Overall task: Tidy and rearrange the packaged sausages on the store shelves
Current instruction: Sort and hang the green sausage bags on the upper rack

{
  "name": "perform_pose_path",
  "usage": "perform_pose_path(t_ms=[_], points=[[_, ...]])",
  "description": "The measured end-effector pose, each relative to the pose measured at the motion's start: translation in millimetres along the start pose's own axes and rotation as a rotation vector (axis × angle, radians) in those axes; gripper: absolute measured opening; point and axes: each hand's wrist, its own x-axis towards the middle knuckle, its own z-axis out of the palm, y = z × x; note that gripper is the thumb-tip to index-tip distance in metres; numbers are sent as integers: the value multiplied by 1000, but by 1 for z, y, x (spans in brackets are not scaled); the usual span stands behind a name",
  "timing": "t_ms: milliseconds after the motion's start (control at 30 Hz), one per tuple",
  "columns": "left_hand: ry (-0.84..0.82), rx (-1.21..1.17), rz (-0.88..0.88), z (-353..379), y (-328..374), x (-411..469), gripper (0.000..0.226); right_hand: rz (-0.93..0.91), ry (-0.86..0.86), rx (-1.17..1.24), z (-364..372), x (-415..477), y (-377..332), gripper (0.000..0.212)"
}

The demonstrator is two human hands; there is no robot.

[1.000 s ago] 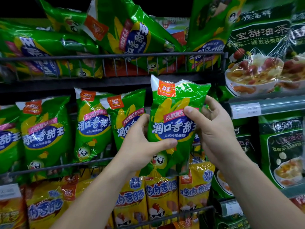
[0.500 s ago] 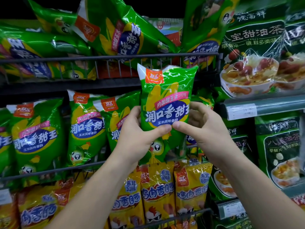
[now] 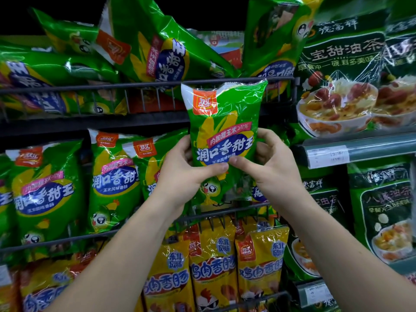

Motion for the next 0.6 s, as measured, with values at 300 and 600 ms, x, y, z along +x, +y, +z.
perform_pose_path(t_ms=[300,600], points=[[48,110,-1,-4,-11,7,63,62,-7,24,6,8,30,46],[102,181,23,2,-13,9,69,109,-62,-82,11,13,48,65]])
